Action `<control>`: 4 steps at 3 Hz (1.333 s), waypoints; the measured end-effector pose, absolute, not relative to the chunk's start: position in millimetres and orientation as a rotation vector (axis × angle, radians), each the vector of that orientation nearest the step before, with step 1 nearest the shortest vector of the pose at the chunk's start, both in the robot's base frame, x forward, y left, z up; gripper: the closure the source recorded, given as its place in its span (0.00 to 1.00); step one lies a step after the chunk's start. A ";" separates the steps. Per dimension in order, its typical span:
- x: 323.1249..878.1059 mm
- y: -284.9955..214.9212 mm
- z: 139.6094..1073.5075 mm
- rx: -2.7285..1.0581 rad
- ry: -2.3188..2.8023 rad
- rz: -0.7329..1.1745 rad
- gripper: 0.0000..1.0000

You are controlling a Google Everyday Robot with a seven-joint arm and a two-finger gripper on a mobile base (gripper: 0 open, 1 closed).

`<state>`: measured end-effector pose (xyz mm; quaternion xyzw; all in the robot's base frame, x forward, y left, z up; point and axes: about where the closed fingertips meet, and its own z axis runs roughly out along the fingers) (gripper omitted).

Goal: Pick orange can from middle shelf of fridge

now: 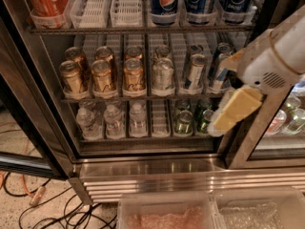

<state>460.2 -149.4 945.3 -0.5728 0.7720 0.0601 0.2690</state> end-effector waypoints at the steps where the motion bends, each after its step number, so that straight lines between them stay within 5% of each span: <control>1: 466.2 -127.4 932.1 -1.455 2.032 0.258 0.00; 4: 464.4 -112.3 925.9 -1.391 1.968 0.304 0.00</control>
Offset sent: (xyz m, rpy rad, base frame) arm 0.0125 0.0543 -0.0411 0.2927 -0.0513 -0.0149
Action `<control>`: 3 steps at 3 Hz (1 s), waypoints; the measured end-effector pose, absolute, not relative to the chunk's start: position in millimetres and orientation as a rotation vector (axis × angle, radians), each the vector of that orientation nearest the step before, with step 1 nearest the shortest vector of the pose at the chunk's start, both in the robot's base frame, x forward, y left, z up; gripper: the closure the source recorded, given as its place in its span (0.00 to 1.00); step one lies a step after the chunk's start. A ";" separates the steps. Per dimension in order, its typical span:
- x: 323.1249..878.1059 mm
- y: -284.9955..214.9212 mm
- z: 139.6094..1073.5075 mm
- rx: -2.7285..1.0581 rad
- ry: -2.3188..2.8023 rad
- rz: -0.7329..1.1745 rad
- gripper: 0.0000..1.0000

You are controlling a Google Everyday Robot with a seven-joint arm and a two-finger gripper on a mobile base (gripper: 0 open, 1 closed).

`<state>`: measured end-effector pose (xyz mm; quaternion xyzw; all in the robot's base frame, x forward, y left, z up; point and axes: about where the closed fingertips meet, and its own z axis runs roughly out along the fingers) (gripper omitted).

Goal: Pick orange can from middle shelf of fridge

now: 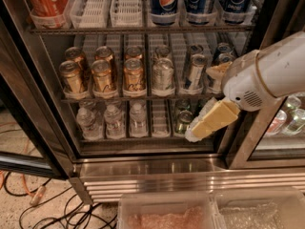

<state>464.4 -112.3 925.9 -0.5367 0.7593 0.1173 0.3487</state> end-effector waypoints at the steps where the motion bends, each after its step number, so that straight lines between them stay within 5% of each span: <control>1: 463.8 -97.4 902.7 -1.355 1.963 0.386 0.00; 3: 483.5 -40.1 833.7 -1.189 1.944 0.614 0.00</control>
Offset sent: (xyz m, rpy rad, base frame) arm 0.0223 0.0818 -0.1056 0.3105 0.1287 -0.0063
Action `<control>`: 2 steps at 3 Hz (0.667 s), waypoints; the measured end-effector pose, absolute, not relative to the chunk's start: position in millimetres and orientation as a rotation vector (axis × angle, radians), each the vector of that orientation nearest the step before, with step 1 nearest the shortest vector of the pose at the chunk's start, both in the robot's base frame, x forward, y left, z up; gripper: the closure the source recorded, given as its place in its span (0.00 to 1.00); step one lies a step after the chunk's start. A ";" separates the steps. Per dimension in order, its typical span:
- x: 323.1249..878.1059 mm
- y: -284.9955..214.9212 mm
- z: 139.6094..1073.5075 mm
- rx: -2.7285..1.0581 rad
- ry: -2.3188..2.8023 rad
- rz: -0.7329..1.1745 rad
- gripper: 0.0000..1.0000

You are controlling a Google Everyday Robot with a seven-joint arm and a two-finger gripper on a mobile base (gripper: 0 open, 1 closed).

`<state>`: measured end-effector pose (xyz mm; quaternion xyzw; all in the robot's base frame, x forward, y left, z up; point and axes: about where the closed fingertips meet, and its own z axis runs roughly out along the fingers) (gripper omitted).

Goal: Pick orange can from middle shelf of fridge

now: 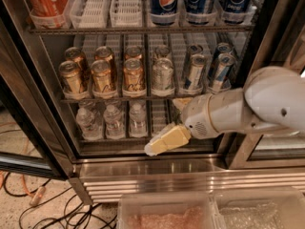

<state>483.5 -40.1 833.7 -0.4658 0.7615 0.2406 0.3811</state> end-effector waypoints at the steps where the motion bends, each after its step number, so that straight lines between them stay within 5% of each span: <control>1: 499.4 -22.6 814.6 -1.048 1.935 0.645 0.00; 2: 520.3 -11.1 814.6 -0.924 1.889 0.617 0.00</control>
Offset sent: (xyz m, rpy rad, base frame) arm 0.0541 0.0329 -0.0269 0.2317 -0.0966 -0.2603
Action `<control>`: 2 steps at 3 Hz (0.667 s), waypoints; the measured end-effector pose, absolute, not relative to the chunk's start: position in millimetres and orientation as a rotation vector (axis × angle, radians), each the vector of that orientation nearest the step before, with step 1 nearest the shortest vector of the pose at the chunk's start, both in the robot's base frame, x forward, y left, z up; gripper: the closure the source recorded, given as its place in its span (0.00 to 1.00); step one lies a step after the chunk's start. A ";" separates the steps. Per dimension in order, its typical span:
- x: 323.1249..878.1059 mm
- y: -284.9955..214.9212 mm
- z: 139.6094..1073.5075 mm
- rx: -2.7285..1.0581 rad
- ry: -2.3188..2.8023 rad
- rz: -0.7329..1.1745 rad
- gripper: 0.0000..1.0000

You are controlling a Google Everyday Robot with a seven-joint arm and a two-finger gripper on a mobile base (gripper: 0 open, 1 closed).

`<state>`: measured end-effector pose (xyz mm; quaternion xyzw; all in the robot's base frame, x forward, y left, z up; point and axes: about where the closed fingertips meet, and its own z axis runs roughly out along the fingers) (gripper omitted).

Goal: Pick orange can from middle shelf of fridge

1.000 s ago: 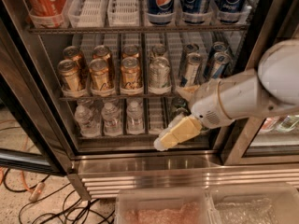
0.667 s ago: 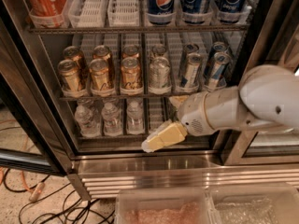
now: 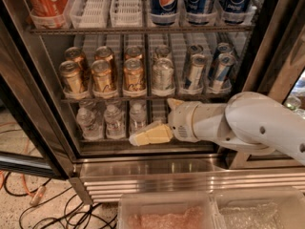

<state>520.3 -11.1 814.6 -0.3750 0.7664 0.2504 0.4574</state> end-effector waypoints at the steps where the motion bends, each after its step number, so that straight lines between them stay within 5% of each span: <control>1: 520.2 -11.0 814.6 -0.925 1.889 0.617 0.00; 2: 525.5 -2.4 817.0 -0.856 1.838 0.635 0.00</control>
Offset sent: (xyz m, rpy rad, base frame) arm 0.0097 0.0152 0.0031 0.1294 -0.0685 -0.0657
